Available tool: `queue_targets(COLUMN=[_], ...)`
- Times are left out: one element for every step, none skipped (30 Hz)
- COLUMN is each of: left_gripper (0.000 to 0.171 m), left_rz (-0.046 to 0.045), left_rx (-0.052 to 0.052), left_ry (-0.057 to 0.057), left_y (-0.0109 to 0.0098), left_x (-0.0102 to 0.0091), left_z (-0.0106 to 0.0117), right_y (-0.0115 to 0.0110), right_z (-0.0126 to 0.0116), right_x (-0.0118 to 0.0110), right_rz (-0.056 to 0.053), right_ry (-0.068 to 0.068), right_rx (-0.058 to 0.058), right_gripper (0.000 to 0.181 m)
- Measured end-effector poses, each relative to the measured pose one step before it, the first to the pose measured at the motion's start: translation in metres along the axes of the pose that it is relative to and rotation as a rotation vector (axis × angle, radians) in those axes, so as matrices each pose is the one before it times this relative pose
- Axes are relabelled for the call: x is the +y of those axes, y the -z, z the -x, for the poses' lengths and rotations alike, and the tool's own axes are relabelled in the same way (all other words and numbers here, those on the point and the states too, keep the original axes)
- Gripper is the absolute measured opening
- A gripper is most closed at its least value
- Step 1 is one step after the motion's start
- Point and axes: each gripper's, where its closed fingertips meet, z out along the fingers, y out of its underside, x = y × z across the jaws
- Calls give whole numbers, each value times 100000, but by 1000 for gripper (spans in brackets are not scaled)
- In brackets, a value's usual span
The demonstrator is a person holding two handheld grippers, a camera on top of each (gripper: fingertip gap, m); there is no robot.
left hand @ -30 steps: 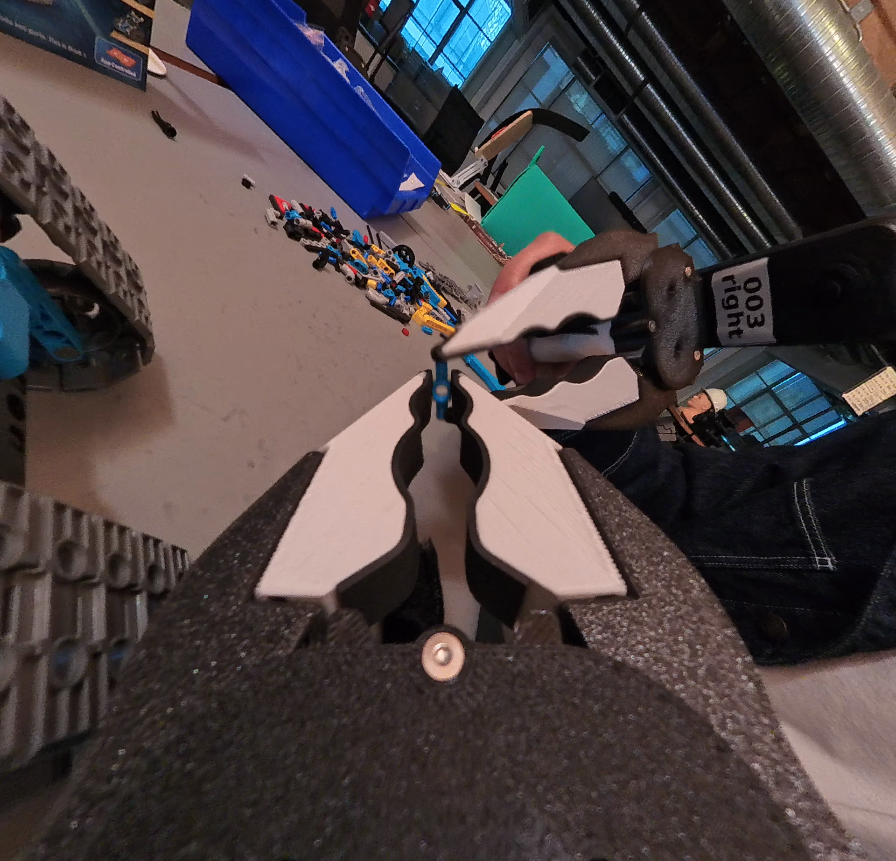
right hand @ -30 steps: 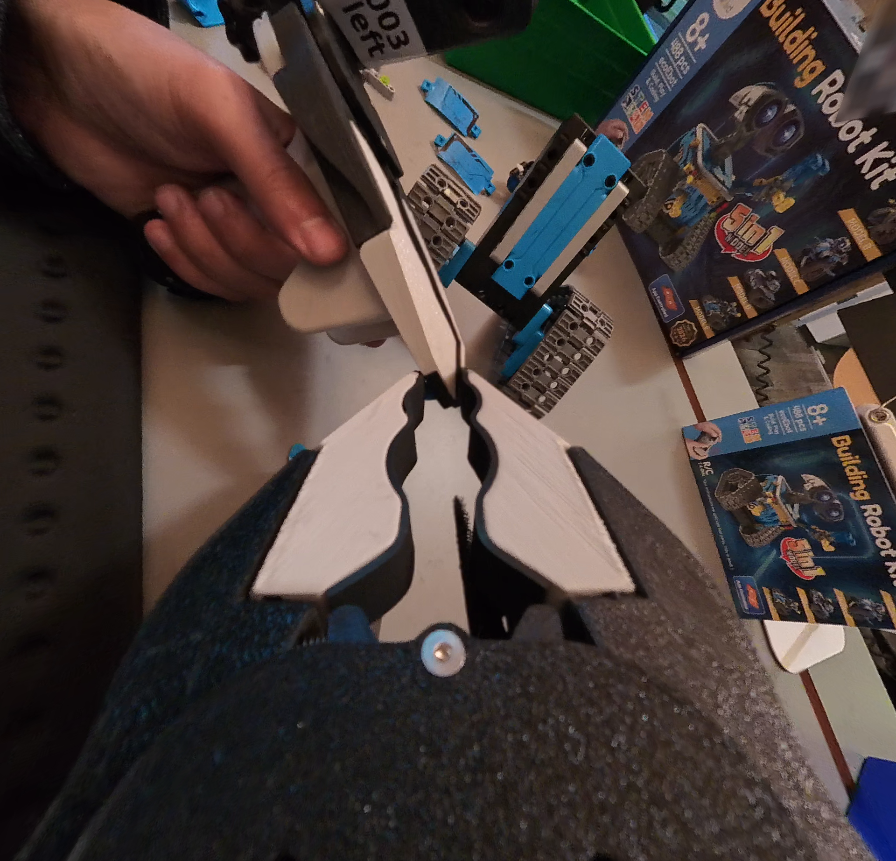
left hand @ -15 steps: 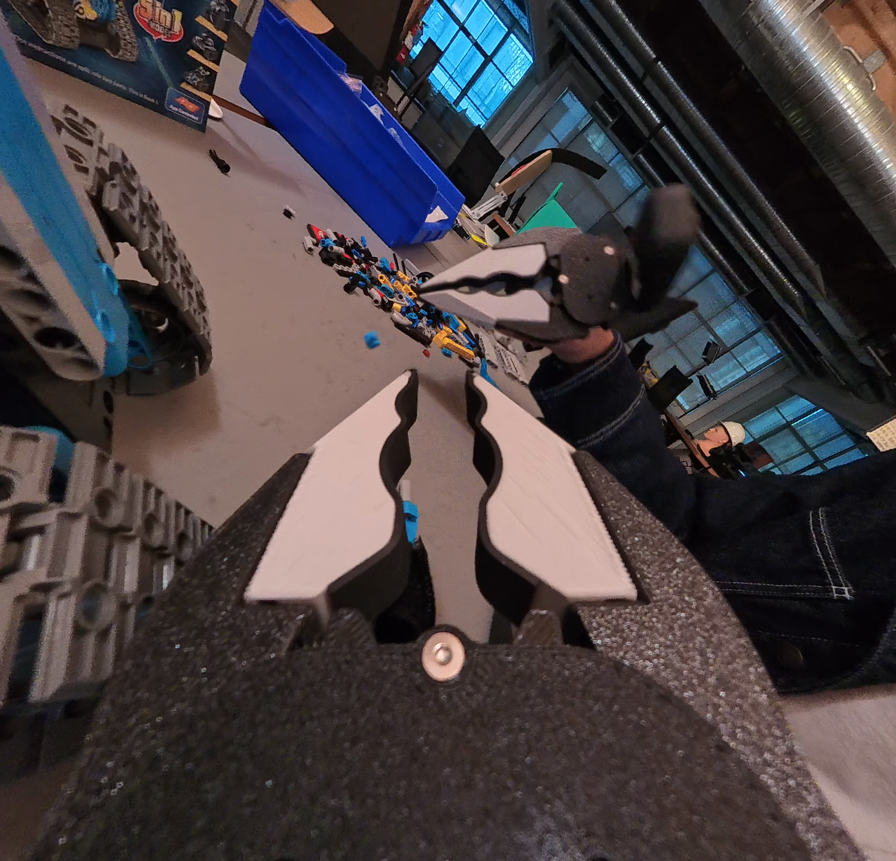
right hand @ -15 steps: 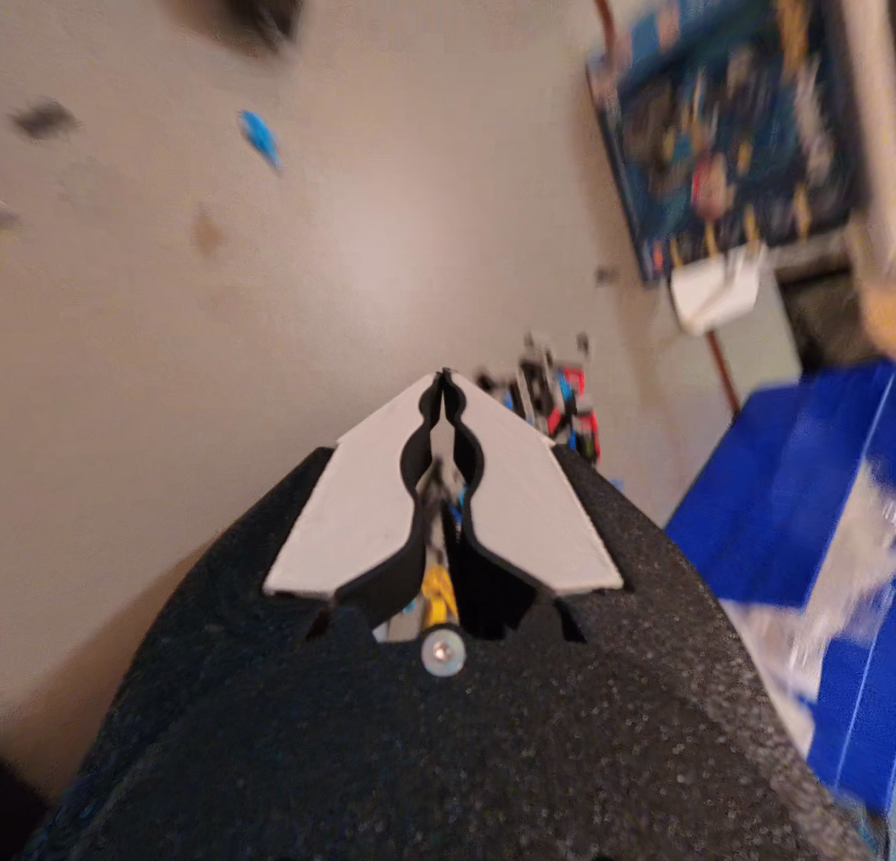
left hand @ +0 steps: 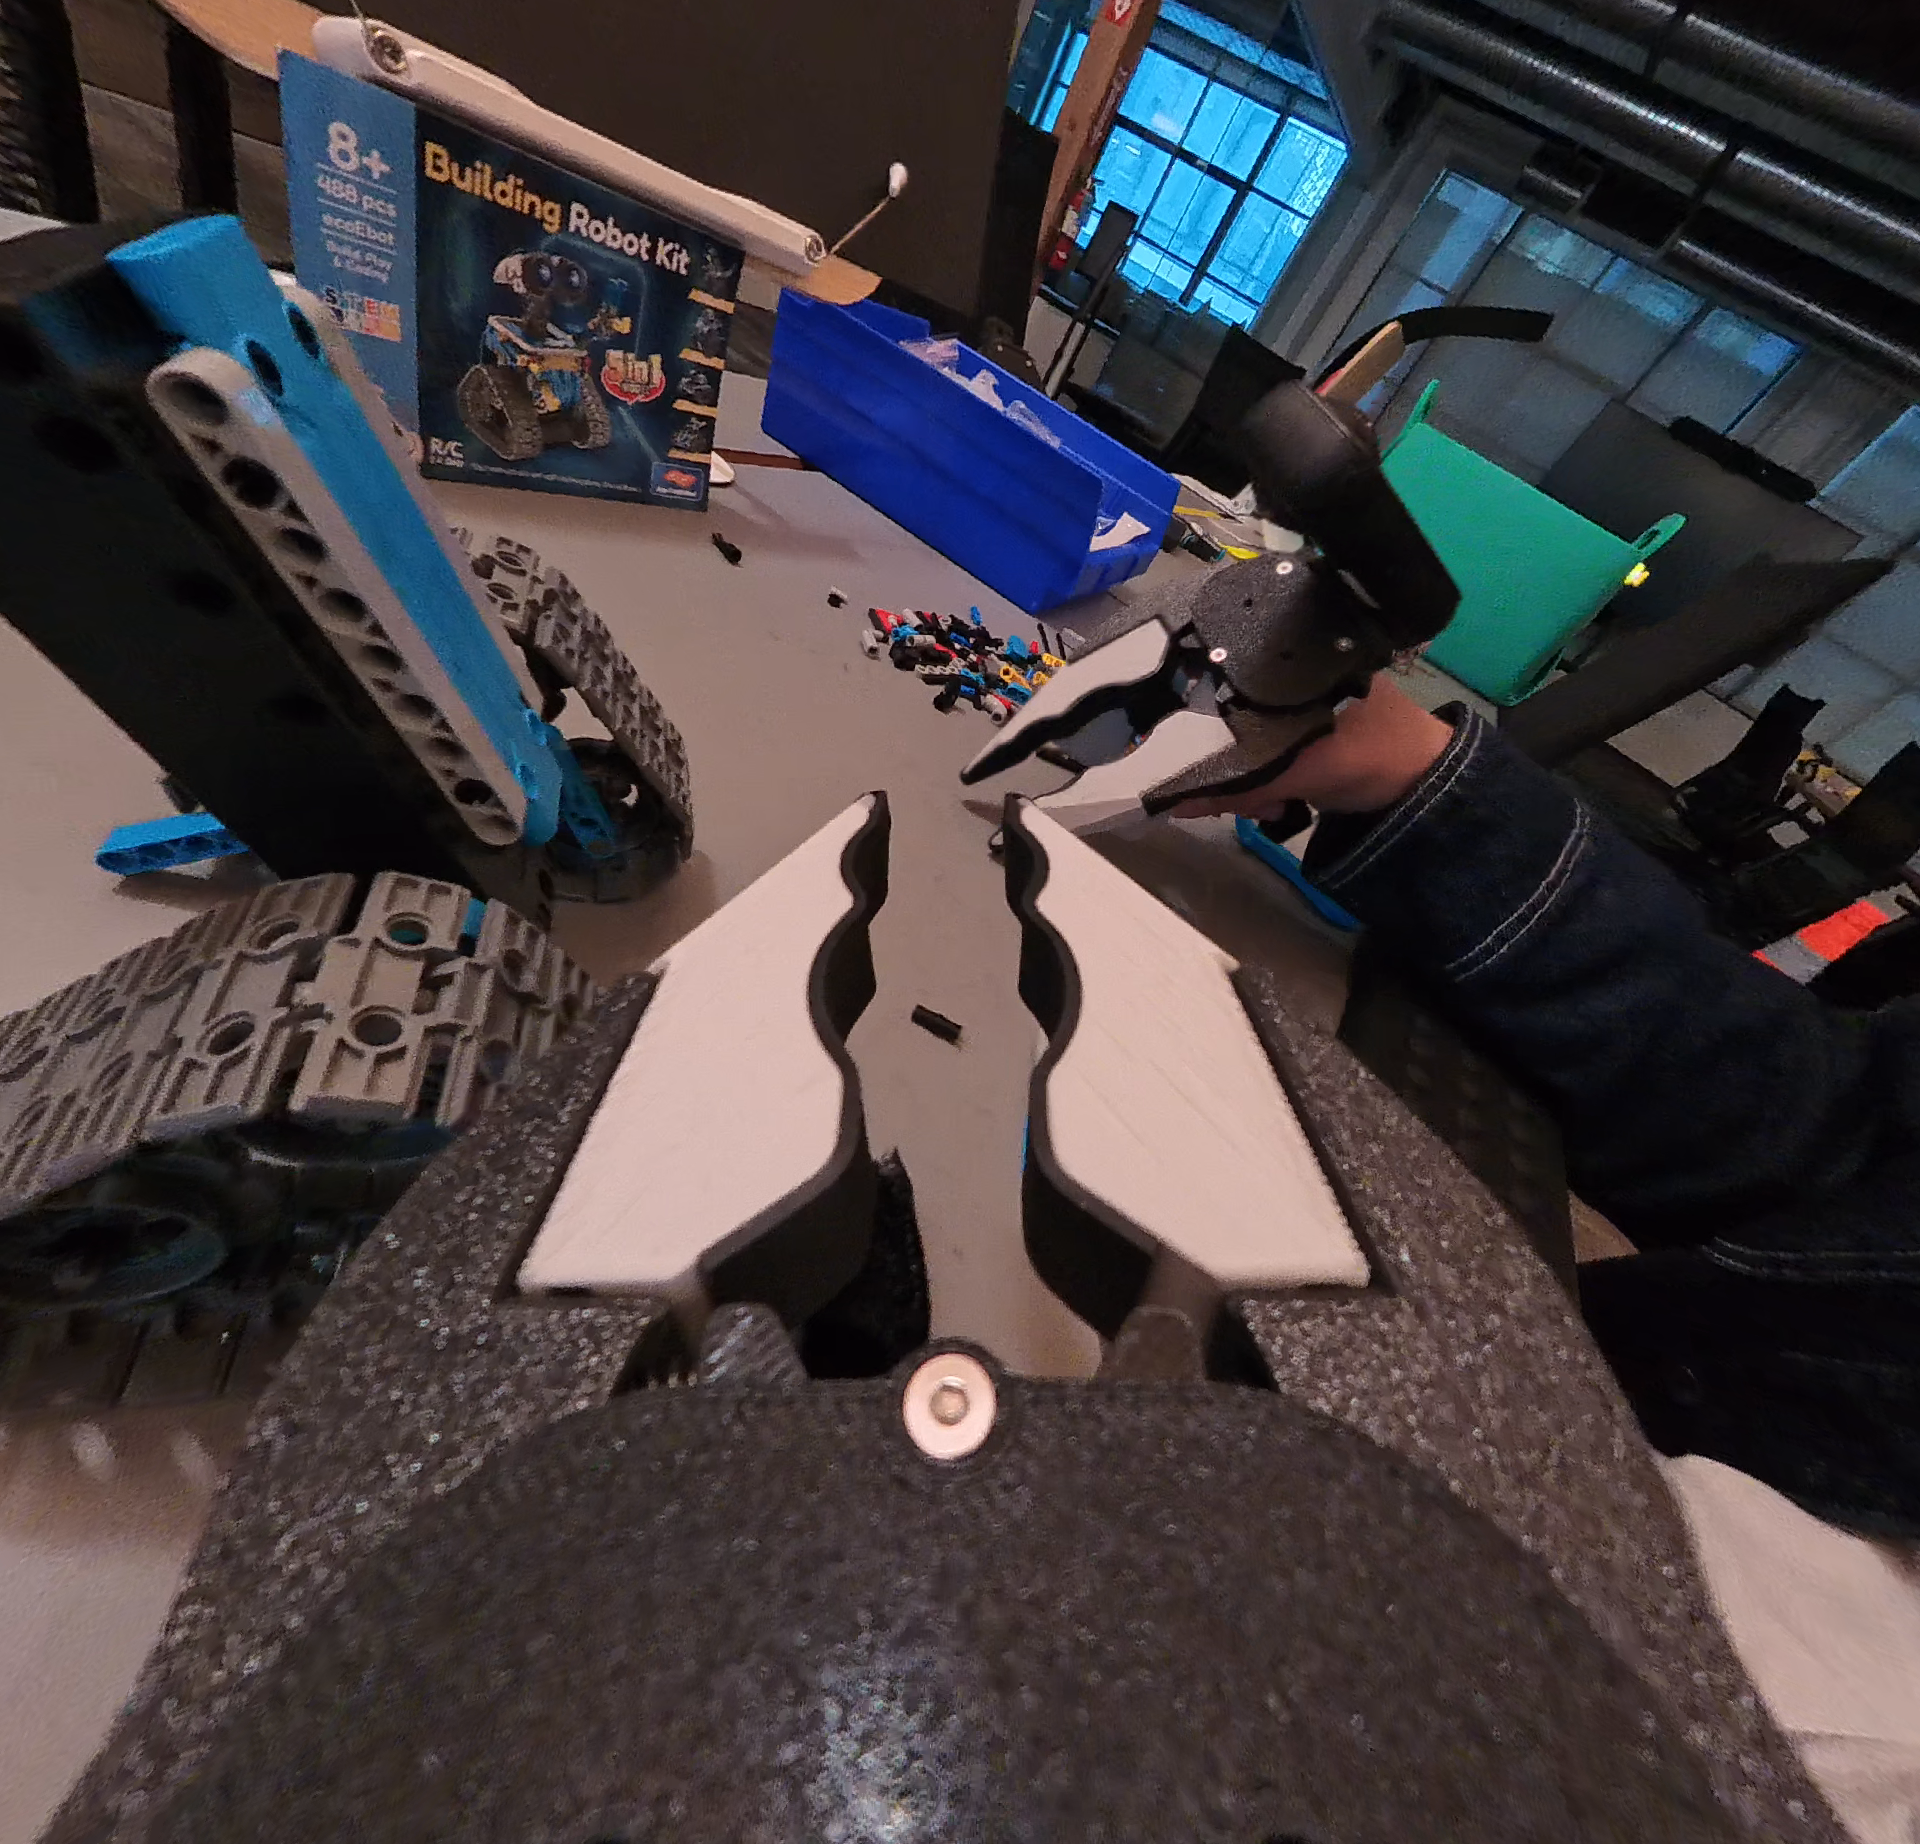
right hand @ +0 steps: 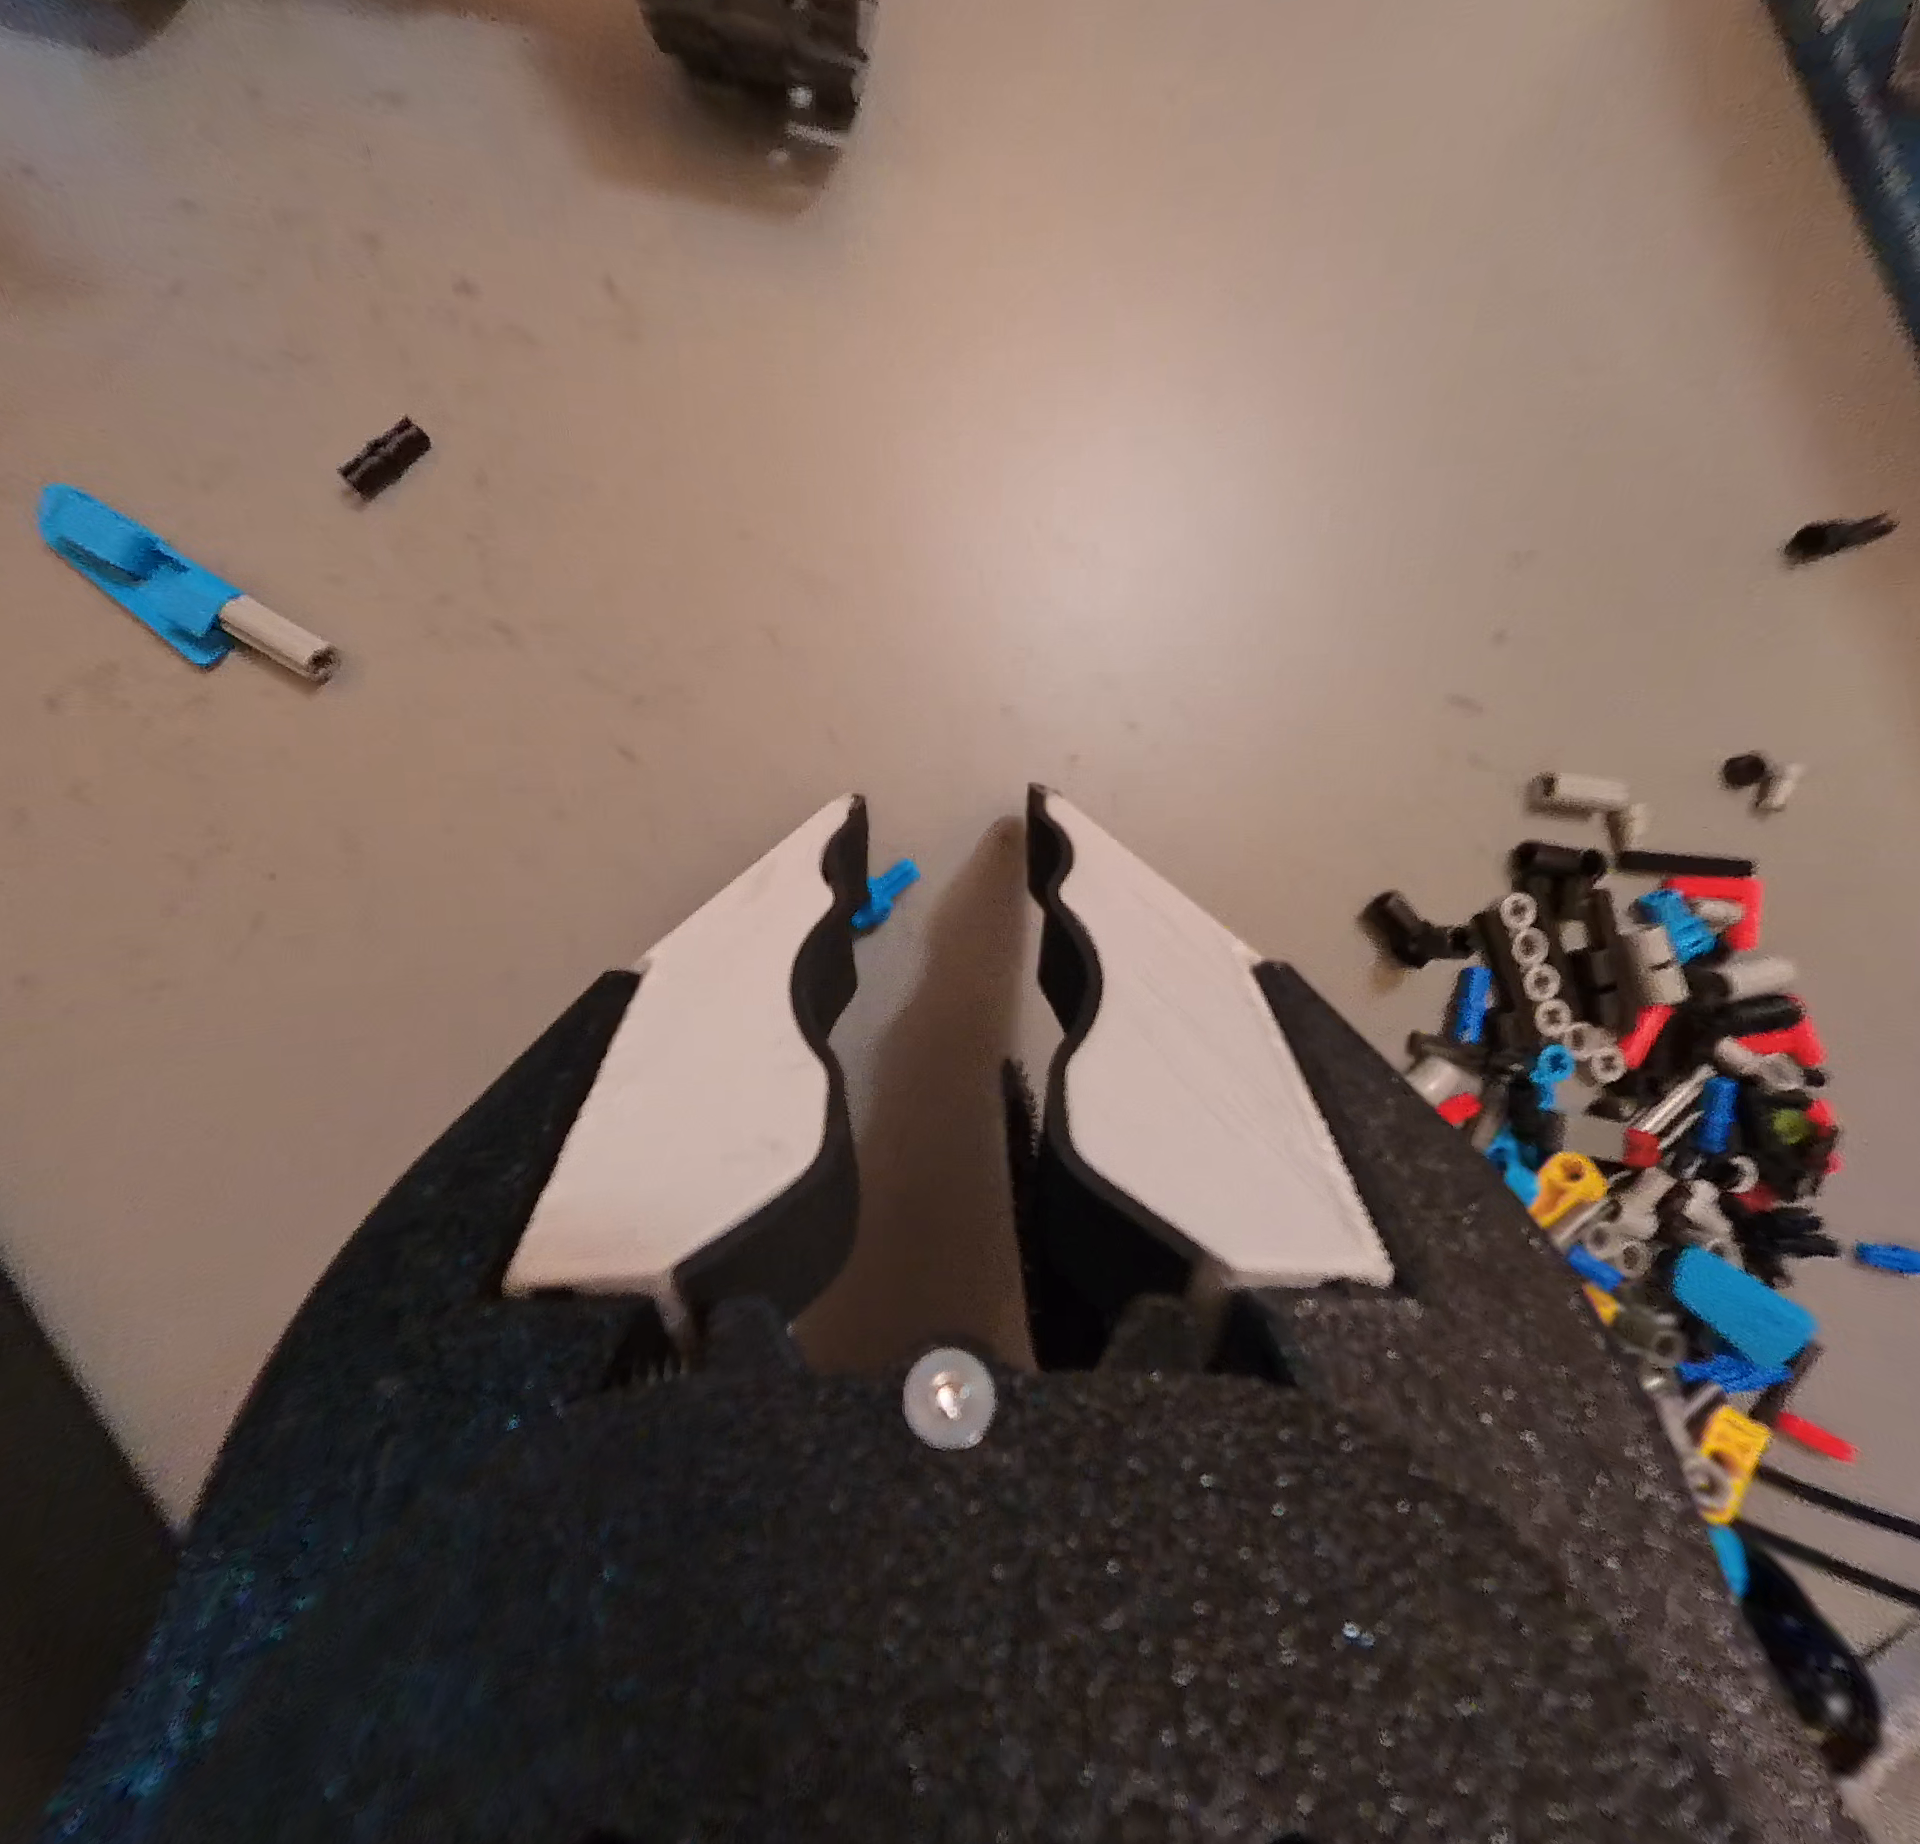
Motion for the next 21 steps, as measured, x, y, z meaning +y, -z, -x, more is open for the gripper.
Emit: queue_targets(left_gripper=[21, 21, 21, 21, 21, 21, 21, 21, 21, 21, 21, 21, 21, 21, 21, 21, 21, 21, 21, 21, 21], left_rz=[872, 1469, 1552, 1245, 720, 357, 467, 670, 589, 382, 345, 381, 341, 310, 400, 544, 679, 696, 484, 235, 99], left_rx=[479, 1238, 1360, 818, 101, -411, -424, -20, 348, 349, 97, -41, 40, 218, 244, 157, 163, 207, 136, -46, -147], left_ry=[-99, 284, 251, -263, -959, -1254, -880, -196, 238, 311, 327, 379, 377, 349, 300, 219, 143, 14, -200, -354, -302], left_y=[-115, -153, -152, -111, -68, -27, -43, -57, -50, -40, -28, -34, -22, -33, -52, -68, -74, -72, -48, -31, -12], left_x=[148, 241, 266, 210, 131, 61, 91, 121, 96, 75, 60, 76, 61, 63, 75, 95, 108, 119, 70, 49, 21], left_z=[-61, -168, -216, -180, -115, -36, 14, -8, -31, -21, 15, 51, 41, 1, -10, -3, -16, -33, -46, -22, -5], right_y=[51, 236, 256, 230, 186, 139, 108, 132, 139, 219, 355, 456, 476, 464, 329, 135, -65, -155, -229, -271, -292], right_z=[-83, -142, -276, -108, 122, 225, 73, -17, 338, 146, -225, -188, 139, 241, 231, 344, 130, -125, 45, 254, 136], right_x=[428, 165, 210, 355, 379, 286, 254, 160, 209, 285, 233, 205, 248, 149, 87, 220, 398, 244, -12, -38, -24], right_rz=[794, -379, 133, 883, 1048, 623, 600, 153, 611, 1470, 1261, 806, 740, 9, -442, 404, 1680, 1050, -196, 0, 479], right_ry=[-1499, -819, -156, -248, -802, -726, 175, 923, 1314, 1707, 2226, 1571, 208, -546, -463, -314, -531, -843, -1101, -924, -328], right_rx=[-1590, -966, 290, -600, -1822, -2124, -944, 116, -1702, -109, 2478, 1786, -860, -1613, -1414, -1957, -1093, -46, -1167, -2286, -1017], right_gripper=[29, 26, 26, 26, 27, 27, 27, 26, 26, 27, 26, 25, 24, 24, 24, 25, 27, 30, 30, 30, 30])
